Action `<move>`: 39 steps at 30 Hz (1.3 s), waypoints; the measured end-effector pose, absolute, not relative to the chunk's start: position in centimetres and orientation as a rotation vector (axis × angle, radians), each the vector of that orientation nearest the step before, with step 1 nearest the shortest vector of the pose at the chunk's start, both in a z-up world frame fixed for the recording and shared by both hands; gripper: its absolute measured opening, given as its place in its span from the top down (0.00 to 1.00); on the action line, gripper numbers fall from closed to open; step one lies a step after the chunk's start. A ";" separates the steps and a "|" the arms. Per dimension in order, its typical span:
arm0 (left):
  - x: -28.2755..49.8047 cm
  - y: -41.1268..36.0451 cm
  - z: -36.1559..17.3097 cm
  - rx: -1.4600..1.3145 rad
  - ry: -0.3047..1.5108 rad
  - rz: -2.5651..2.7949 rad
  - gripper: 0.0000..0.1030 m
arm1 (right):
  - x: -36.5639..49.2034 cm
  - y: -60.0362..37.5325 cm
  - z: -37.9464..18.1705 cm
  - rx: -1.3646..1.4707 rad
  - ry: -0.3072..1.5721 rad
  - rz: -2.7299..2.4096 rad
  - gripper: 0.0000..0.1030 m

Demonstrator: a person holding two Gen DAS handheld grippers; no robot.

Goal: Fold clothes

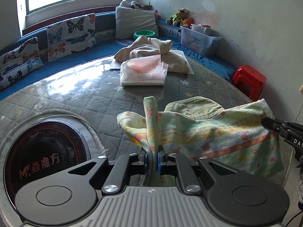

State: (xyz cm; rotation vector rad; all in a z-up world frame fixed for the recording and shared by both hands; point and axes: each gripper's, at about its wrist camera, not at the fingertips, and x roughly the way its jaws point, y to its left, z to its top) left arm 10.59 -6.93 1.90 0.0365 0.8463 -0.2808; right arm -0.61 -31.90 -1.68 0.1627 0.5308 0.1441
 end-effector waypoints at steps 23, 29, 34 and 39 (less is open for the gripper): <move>12.7 -4.7 -2.2 0.035 0.940 -0.189 0.59 | 2.2 -32.9 -6.1 0.187 0.652 0.088 0.89; 13.1 -4.2 -2.7 0.040 0.953 -0.160 0.44 | 2.7 -33.3 -6.9 0.183 0.682 0.065 0.79; 13.2 -3.5 -2.1 0.039 0.942 -0.144 0.43 | 2.7 -33.7 -6.3 0.174 0.670 0.036 0.75; 13.3 -3.2 -1.1 0.038 0.915 -0.119 0.44 | 3.0 -33.8 -5.1 0.164 0.636 0.035 0.75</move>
